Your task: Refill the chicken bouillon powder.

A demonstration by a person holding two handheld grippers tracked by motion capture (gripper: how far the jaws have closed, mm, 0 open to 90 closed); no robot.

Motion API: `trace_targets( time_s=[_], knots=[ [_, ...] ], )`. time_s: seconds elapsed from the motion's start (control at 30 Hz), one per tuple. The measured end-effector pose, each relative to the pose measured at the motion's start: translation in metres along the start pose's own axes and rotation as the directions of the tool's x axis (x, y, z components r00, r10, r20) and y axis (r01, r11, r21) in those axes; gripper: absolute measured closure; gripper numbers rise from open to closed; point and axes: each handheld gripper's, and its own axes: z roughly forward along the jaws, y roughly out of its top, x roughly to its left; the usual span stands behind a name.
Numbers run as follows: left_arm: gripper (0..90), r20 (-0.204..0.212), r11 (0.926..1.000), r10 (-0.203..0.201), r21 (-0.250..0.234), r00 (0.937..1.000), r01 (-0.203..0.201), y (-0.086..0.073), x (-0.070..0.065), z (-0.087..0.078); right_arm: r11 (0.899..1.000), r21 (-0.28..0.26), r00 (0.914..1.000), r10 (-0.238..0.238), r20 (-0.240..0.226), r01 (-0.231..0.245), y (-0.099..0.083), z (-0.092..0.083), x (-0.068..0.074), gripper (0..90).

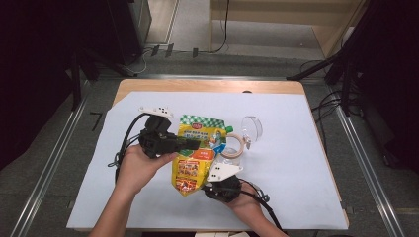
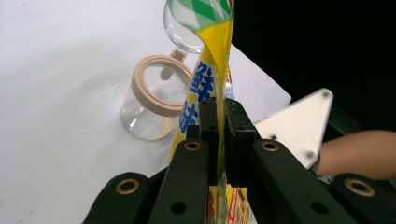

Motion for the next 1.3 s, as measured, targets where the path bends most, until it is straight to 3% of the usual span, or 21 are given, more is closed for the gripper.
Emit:
trace_targets(
  time_s=[0.3, 0.5, 0.57, 0.67, 0.83, 1.0, 1.2, 1.3],
  knots=[
    [84.5, -0.041, 0.9999, -0.008, -0.007, 0.9991, 0.008, -0.001, -0.001, 0.012, 1.000, -0.011, 0.9967, -0.008, -0.081, 0.007, 0.005, 0.002, 0.017, 76.3],
    [80.3, -0.076, 0.9999, 0.010, 0.012, 0.9970, -0.009, -0.001, -0.002, 0.022, 0.999, -0.032, 0.9932, -0.002, -0.117, -0.002, 0.009, -0.001, 0.022, 75.5],
    [80.5, -0.074, 0.9991, -0.029, 0.028, 0.9969, 0.031, 0.000, 0.000, 0.024, 0.999, -0.038, 0.9918, -0.005, -0.128, 0.000, 0.011, -0.001, 0.023, 75.6],
    [79.6, -0.075, 0.9984, -0.043, 0.035, 0.9962, 0.046, 0.001, 0.003, 0.027, 0.999, -0.039, 0.9910, -0.011, -0.133, 0.005, 0.014, -0.001, 0.025, 75.5],
    [74.8, -0.081, 0.9943, -0.084, 0.059, 0.9932, 0.089, 0.006, 0.004, 0.031, 0.999, -0.047, 0.9890, -0.004, -0.148, -0.002, 0.019, -0.003, 0.025, 75.2],
    [70.5, -0.104, 0.9919, -0.088, 0.082, 0.9907, 0.097, 0.018, 0.002, 0.035, 0.997, -0.062, 0.9856, 0.032, -0.166, -0.042, 0.026, -0.005, 0.018, 75.1],
    [78.5, -0.126, 0.9878, -0.075, 0.127, 0.9892, 0.091, 0.033, -0.003, 0.044, 0.997, -0.063, 0.9843, 0.025, -0.175, -0.036, 0.036, -0.004, 0.015, 73.6],
    [79.8, -0.131, 0.9875, -0.083, 0.123, 0.9879, 0.099, 0.037, -0.005, 0.046, 0.997, -0.059, 0.9831, 0.033, -0.180, -0.044, 0.041, 0.000, 0.013, 73.1]
  ],
)
